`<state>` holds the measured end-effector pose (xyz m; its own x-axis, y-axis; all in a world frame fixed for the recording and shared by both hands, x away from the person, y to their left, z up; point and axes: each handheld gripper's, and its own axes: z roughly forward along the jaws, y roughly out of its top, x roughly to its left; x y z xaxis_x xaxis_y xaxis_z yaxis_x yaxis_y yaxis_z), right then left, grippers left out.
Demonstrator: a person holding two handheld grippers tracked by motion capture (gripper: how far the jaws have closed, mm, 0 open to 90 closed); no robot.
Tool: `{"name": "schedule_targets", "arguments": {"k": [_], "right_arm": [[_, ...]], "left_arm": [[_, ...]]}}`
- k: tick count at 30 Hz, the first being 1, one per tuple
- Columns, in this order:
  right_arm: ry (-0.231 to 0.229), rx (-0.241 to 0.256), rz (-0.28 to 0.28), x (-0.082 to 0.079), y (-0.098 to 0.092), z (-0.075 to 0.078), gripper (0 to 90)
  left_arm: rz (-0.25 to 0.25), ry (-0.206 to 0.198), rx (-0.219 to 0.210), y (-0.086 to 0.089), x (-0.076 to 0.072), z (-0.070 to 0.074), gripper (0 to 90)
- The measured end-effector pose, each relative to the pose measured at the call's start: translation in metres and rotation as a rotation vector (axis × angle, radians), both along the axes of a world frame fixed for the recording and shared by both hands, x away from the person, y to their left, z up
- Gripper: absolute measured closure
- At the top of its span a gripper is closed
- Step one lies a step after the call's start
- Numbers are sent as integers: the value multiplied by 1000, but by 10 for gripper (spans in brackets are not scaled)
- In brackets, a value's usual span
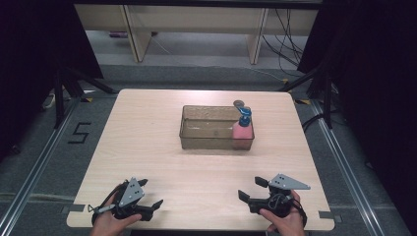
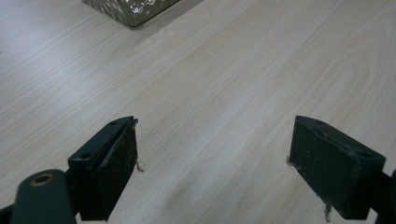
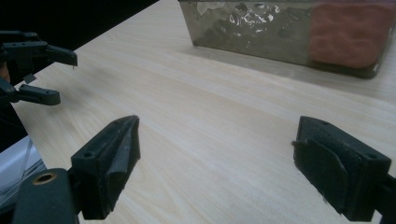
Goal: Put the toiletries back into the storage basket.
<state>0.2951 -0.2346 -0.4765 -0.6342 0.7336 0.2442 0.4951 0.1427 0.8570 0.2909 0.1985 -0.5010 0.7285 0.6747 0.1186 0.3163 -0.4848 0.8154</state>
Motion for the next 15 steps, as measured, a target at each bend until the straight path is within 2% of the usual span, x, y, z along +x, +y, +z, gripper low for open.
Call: {"name": "schedule_targets", "arguments": {"k": [1,2,3,4,5,6,7,8,9,10,11,13,14,15], "right_arm": [[27,20,2,-2,1,0,157],[13,-3,9,-2,-1,-1,157],[40,22,-5,-4,1,-2,157],[3,-11,1,-3,-2,-3,156],[26,-9,5,-5,-2,-2,156],[22,-7,10,-5,-2,-4,157],[37,5,7,-7,-1,-5,157],[13,-19,10,-7,-3,-4,157],[7,-21,13,-7,-3,-6,157],[31,0,3,-9,-1,-6,157],[32,-25,21,-9,-3,-5,157],[10,-41,23,-10,-2,-7,157],[39,-38,19,-12,-1,-7,157],[23,-52,33,-12,-2,-8,157]], "left_arm": [[-1,0,5,0,0,0,149],[-2,-2,16,1,0,0,149],[-5,-3,26,1,1,1,149],[-6,-2,27,1,0,1,149],[-7,0,27,1,0,1,149],[-5,0,13,0,0,1,149],[-9,0,28,1,0,1,149],[-10,-2,30,1,0,1,149],[-9,-2,31,1,0,1,149],[-8,-3,28,1,0,1,149],[-16,-4,34,2,1,2,149],[-7,-3,19,1,0,1,149],[-12,-6,34,1,1,1,149],[-14,-8,36,1,1,1,149]]}}
